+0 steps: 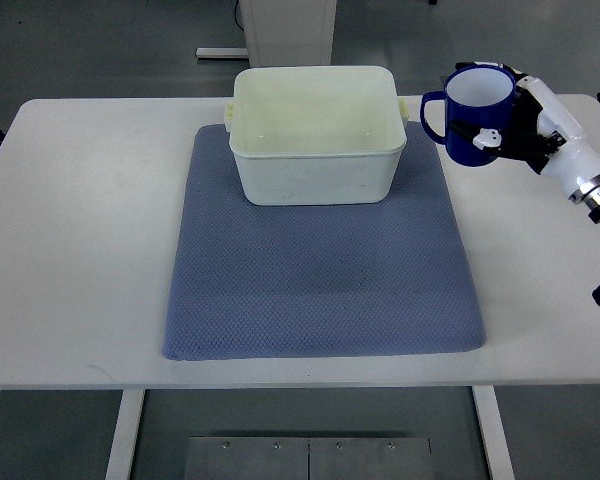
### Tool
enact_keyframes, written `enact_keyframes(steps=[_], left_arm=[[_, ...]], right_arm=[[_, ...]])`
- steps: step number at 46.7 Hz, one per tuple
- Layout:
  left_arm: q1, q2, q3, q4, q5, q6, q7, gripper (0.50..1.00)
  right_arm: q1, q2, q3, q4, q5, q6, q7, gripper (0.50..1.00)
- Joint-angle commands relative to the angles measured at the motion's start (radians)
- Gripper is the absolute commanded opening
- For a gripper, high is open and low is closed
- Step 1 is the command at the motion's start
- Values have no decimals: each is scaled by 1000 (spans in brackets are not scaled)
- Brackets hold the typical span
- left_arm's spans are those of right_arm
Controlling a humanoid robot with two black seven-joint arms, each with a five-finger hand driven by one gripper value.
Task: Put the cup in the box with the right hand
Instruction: 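Lift the blue mug with the right hand up and away, then carry the mug over the cream tub with the right hand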
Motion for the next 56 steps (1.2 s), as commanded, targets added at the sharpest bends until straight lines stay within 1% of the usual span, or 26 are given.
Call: enact_keyframes(steps=[1, 6, 15, 26, 33, 39, 44, 56], left_arm=[[0, 0, 0, 0, 0, 0, 0, 1000], [0, 0, 0, 0, 0, 0, 0, 1000], [0, 0, 0, 0, 0, 0, 0, 1000], [0, 0, -2, 0, 0, 0, 0, 1000], [0, 0, 0, 0, 0, 0, 0, 1000], [0, 0, 0, 0, 0, 0, 0, 1000], [0, 0, 0, 0, 0, 0, 0, 1000], [0, 0, 0, 0, 0, 0, 0, 1000]], right_arm=[[14, 2, -2, -12, 4, -2, 0, 500], [27, 45, 1, -44, 3, -4, 0, 500], [92, 117, -2, -98, 4, -10, 0, 500], [154, 249, -8, -216, 4, -18, 0, 500], [180, 333, -8, -313, 3, -18, 0, 500], [197, 389, -8, -362, 3, -18, 0, 500], [204, 425, -9, -385, 1, -18, -17, 500], [217, 530, -34, -483, -5, -18, -54, 500]])
